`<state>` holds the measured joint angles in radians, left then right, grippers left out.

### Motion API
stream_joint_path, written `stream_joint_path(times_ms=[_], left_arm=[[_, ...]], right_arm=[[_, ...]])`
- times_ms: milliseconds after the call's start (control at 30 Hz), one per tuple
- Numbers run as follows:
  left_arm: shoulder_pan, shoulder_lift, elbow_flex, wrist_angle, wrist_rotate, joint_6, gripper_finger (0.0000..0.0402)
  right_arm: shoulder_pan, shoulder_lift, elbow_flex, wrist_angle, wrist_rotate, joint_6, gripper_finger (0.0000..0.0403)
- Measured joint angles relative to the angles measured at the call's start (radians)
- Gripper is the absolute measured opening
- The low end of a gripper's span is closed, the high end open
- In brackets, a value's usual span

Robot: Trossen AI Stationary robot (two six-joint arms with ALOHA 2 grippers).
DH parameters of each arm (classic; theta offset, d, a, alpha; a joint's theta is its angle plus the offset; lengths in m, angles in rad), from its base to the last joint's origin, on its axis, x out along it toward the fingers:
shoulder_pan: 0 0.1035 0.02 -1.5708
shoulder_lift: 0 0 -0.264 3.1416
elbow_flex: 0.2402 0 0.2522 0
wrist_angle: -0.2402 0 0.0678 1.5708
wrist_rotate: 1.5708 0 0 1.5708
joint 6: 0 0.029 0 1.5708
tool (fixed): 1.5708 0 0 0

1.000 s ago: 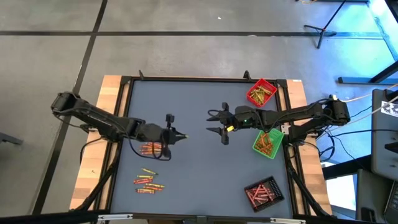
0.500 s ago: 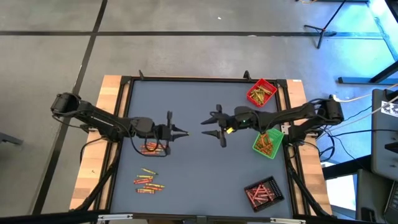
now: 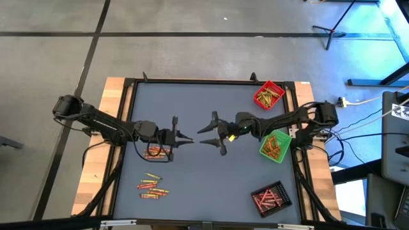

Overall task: Sort crayons
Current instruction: Put the green crayon into the red bin

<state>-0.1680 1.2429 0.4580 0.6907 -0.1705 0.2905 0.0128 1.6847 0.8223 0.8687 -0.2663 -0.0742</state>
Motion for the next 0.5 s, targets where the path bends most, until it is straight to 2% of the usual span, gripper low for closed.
stream_joint_path(times_ms=[233, 400, 500], left_arm=[[0.000, 0.011, 0.000, 0.004, -0.020, -0.015, 0.0005], [0.002, 0.011, 0.000, 0.009, -0.031, -0.023, 0.0005], [0.002, 0.011, 0.000, 0.016, -0.030, -0.023, 0.0005]], right_arm=[[0.062, 0.052, 0.086, -0.012, 0.058, -0.085, 0.0186], [0.074, 0.052, 0.097, -0.018, 0.179, -0.095, 0.0186], [0.073, 0.052, 0.097, -0.018, 0.195, -0.095, 0.0186]])
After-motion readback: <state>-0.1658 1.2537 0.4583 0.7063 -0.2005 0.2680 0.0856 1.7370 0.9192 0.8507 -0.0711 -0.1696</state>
